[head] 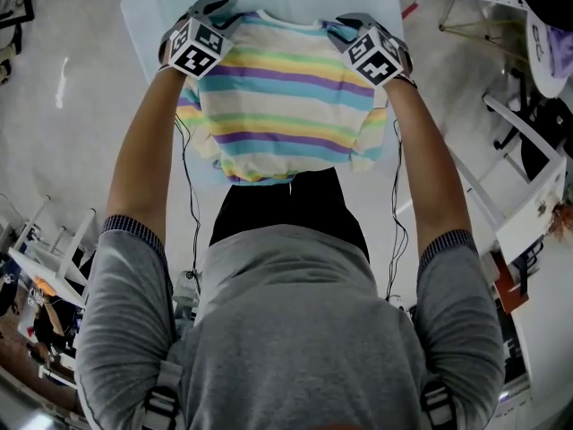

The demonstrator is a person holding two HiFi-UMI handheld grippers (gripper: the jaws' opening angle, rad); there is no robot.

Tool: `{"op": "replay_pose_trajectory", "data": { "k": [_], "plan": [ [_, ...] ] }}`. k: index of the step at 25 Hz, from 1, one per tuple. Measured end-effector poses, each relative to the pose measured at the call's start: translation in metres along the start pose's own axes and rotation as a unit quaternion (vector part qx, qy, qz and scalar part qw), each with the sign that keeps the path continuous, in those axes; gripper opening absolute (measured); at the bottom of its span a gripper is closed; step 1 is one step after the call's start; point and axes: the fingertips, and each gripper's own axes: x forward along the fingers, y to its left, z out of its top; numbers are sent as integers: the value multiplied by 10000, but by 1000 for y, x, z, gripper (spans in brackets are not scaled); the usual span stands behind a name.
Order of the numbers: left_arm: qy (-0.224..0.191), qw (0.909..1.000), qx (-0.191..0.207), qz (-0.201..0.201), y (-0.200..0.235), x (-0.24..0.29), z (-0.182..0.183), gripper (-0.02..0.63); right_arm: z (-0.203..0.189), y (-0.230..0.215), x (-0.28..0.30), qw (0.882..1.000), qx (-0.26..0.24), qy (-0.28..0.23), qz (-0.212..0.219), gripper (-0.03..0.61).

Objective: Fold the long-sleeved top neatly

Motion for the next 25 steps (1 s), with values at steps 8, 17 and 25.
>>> {"op": "replay_pose_trajectory", "data": {
  "k": [8,17,25],
  "plan": [
    [42,9993,-43,-381,-12,-7,-10,181,3,8,1,9991,151,-111,371,169],
    [280,9958,353,-795,-26,-6,-12,41,1,12,6,9981,14,132,604,59],
    [-292,9987,-422,-33,-1,-45,10,26,24,-7,-41,9977,72,-575,-363,29]
  ]
}}
